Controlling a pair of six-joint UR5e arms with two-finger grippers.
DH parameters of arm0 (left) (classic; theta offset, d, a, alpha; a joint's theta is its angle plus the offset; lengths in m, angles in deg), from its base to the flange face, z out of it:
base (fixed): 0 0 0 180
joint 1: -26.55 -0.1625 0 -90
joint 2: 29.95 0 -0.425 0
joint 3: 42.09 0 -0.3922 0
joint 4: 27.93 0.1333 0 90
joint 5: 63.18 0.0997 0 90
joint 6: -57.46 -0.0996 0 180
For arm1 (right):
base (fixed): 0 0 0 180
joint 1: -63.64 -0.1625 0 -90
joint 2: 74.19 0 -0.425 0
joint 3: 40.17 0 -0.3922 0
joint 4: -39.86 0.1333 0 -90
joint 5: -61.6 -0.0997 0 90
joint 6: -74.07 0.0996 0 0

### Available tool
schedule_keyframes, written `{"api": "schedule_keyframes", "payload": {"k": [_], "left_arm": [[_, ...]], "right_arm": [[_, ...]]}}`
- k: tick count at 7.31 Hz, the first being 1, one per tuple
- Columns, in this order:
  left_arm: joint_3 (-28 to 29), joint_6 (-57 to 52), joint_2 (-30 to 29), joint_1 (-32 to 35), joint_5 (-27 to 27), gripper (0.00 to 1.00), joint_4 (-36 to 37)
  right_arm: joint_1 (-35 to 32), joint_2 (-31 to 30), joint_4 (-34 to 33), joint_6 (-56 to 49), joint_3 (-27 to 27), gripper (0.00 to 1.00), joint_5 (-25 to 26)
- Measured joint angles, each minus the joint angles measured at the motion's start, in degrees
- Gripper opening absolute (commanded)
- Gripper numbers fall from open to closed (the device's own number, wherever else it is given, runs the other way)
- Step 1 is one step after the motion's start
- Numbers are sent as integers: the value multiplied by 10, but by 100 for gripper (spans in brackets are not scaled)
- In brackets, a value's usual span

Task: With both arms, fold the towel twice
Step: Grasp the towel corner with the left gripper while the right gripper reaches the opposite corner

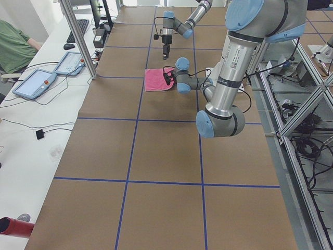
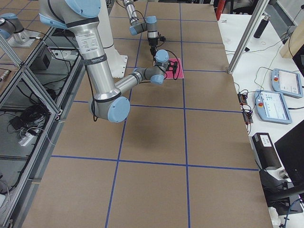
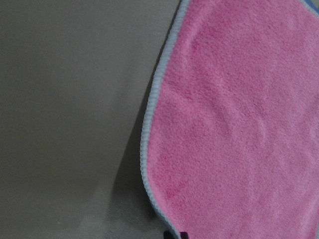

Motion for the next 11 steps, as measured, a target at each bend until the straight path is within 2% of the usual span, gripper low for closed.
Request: {"api": "schedule_keyframes", "payload": {"k": [4,6,9,10,11], "left_arm": [[1,0,0,0,-1,0,0],[1,0,0,0,-1,0,-2],[4,0,1,0,-1,0,-4],[5,0,1,-1,-1,0,-5],[6,0,1,-1,-1,0,-5]], "right_arm": [[36,6,-6,2,-9,87,24],[45,24,-53,-3,-10,87,27],[50,26,-74,-6,-11,87,28],[51,25,-74,-7,-11,78,28],[51,25,-74,-7,-11,77,28]]}}
